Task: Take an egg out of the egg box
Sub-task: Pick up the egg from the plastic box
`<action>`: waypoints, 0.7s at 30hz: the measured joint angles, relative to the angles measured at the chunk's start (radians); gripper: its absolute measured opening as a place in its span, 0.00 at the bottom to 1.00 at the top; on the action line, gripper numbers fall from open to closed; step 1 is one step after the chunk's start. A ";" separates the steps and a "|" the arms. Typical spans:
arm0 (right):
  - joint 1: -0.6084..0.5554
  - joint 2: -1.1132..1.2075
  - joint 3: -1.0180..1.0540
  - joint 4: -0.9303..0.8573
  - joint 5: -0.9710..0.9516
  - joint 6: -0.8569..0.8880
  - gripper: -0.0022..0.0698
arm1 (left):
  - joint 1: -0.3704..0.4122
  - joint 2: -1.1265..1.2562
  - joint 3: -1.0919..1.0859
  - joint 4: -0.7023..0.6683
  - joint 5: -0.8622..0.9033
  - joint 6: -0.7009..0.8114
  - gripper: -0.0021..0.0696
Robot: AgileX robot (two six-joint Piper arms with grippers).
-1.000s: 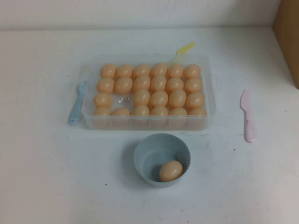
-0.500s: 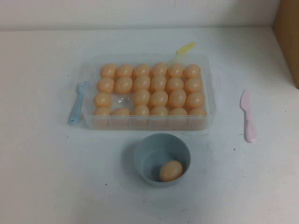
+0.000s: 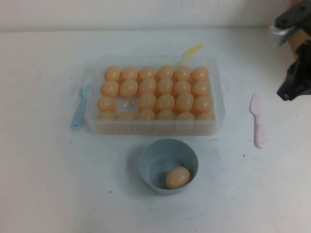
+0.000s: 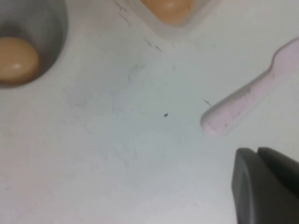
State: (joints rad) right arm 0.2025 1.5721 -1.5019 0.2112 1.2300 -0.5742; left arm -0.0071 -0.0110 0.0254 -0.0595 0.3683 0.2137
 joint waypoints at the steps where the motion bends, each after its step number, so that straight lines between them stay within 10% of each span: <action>1: 0.028 0.040 -0.040 -0.025 0.001 0.000 0.00 | 0.000 0.000 0.000 0.000 0.000 0.000 0.02; 7: 0.144 0.242 -0.297 -0.091 0.005 0.000 0.06 | 0.000 0.000 0.000 0.000 0.000 0.000 0.02; 15: 0.226 0.448 -0.522 -0.072 0.006 -0.048 0.55 | 0.000 0.000 0.000 0.000 0.000 0.000 0.02; 21: 0.272 0.553 -0.599 -0.075 0.008 -0.048 0.64 | 0.000 0.000 0.000 0.000 0.000 0.000 0.02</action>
State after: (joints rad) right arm 0.4743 2.1249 -2.1005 0.1358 1.2384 -0.6221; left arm -0.0071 -0.0110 0.0254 -0.0595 0.3683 0.2137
